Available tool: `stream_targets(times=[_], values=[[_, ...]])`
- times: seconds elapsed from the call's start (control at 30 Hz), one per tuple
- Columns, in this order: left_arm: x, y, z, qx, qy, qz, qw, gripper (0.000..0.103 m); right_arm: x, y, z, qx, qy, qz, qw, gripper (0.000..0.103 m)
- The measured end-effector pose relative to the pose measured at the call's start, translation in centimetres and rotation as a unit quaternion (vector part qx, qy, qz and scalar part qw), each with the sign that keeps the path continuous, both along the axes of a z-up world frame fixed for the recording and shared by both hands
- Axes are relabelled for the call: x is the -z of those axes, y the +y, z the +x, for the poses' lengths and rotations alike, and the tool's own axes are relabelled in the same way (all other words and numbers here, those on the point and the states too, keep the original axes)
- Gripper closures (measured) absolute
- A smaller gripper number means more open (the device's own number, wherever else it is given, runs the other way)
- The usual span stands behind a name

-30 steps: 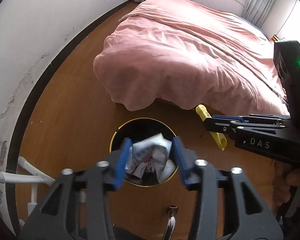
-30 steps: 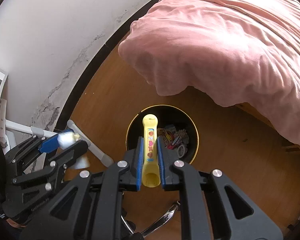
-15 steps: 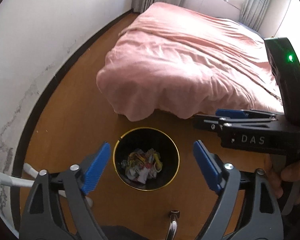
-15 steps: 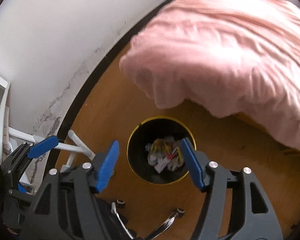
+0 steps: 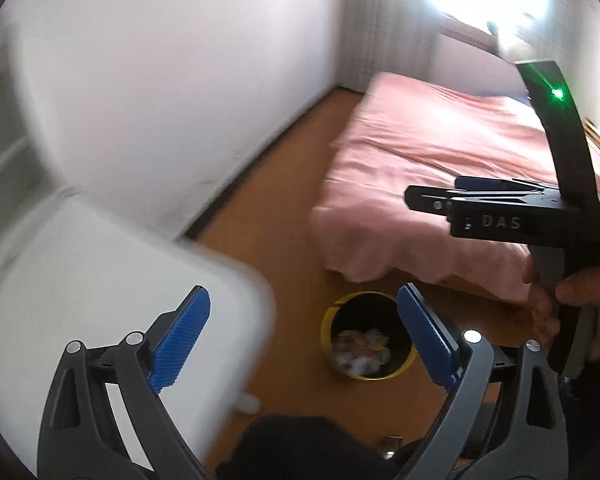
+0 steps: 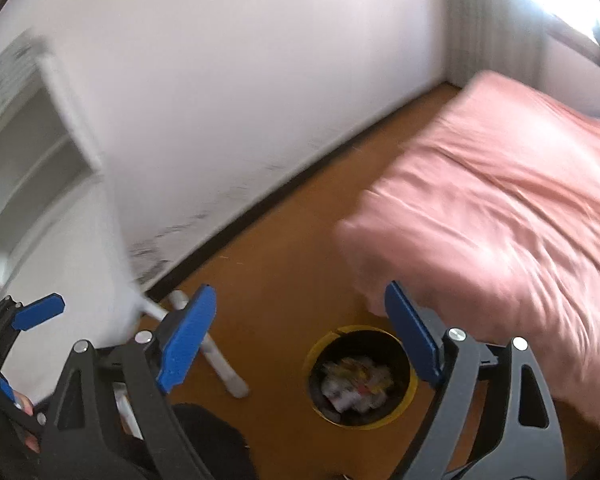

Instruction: Collect trash

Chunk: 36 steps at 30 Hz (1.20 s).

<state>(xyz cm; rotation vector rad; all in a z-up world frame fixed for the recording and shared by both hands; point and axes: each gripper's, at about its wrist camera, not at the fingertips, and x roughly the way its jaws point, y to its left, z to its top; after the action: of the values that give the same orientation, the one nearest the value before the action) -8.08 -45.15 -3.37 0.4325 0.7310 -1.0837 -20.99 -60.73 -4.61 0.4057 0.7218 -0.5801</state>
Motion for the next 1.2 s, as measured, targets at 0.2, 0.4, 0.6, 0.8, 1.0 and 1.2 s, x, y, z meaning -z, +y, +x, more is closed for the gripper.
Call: stream_targets(times=[0.2, 0.4, 0.6, 0.8, 1.0, 1.2], values=[[-2.8, 13.2, 5.9, -0.164, -0.048, -0.002, 0.9853, 0.011, -2.0, 9.4, 9.9, -0.141, -0.022, -0.011, 0.99, 0.019], [-3.9, 27.9, 9.2, -0.333, -0.063, 0.008, 0.9407, 0.011, -2.3, 18.2, 16.3, -0.249, -0.031, -0.014, 0.968, 0.019], [-3.4, 39.5, 9.1, -0.457, -0.064, 0.02, 0.8872, 0.011, -2.1, 24.8, 19.8, -0.317, -0.025, -0.023, 0.948, 0.019], [-2.4, 45.1, 8.3, -0.509, -0.05, 0.016, 0.859, 0.011, -1.2, 29.1, 21.0, -0.351, -0.022, -0.041, 0.935, 0.018], [-2.0, 46.6, 7.3, -0.523, -0.047, 0.01, 0.8511, 0.011, -0.5, 30.2, 20.9, -0.359, -0.016, -0.05, 0.932, 0.018], [-2.1, 47.3, 7.2, -0.527, -0.042, -0.006, 0.8489, 0.011, -0.8, 30.8, 20.6, -0.361, -0.019, -0.058, 0.93, 0.018]])
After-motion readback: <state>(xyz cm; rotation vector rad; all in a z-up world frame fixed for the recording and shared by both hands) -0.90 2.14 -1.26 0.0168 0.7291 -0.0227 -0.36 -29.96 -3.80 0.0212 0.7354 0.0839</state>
